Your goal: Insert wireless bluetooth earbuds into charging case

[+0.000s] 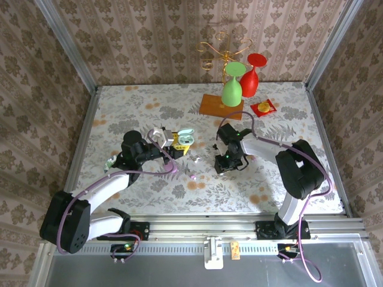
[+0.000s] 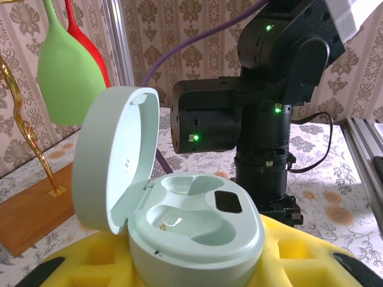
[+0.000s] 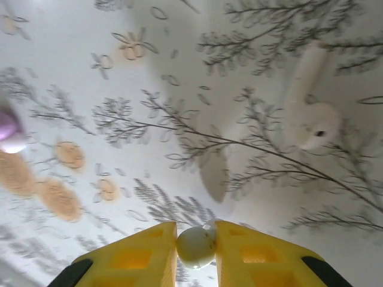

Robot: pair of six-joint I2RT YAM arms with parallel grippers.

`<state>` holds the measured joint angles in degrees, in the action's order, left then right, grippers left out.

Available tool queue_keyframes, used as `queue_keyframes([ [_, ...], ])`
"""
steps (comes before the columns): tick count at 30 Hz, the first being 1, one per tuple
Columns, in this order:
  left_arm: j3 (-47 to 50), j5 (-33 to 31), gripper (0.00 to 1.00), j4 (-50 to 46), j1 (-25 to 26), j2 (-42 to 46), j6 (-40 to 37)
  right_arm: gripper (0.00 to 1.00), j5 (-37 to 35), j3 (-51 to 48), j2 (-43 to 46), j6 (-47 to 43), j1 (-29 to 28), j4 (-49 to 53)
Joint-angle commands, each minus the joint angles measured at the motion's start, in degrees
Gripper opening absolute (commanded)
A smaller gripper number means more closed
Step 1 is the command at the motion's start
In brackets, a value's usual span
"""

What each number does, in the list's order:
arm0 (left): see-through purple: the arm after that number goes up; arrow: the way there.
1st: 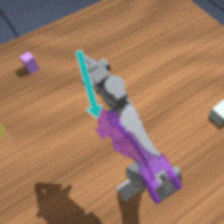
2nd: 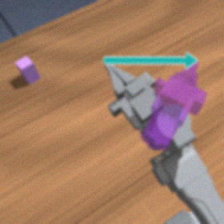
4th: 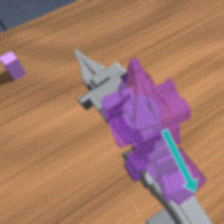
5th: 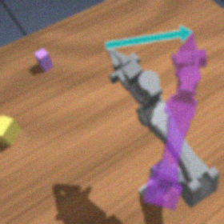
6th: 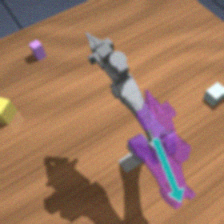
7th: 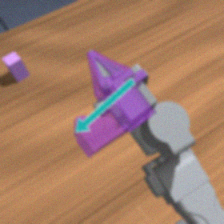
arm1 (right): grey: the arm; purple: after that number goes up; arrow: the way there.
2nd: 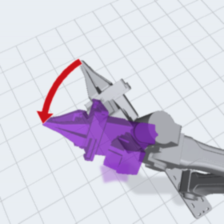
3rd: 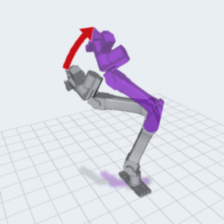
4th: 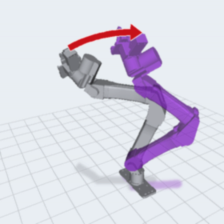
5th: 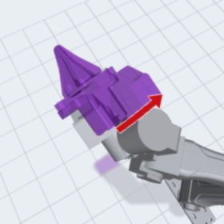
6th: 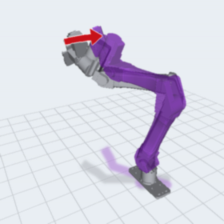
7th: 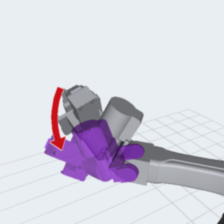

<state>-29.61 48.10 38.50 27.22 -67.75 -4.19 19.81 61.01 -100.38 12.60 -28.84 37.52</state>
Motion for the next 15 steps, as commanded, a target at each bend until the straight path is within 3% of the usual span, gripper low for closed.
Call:
queue_keyframes([
  [1, 0.51, 0.10, 0.24, -0.53, -0.37, 1.39, -1.10, 0.22, 13.26, -2.27, -0.81, 2.96, 2.75, -3.91],
  [15, 0.25, 0.18, 0.24, -0.61, -0.44, 1.22, -1.13, 0.31, 5.85, -3.56, -2.28, 1.58, 8.71, -1.64],
])
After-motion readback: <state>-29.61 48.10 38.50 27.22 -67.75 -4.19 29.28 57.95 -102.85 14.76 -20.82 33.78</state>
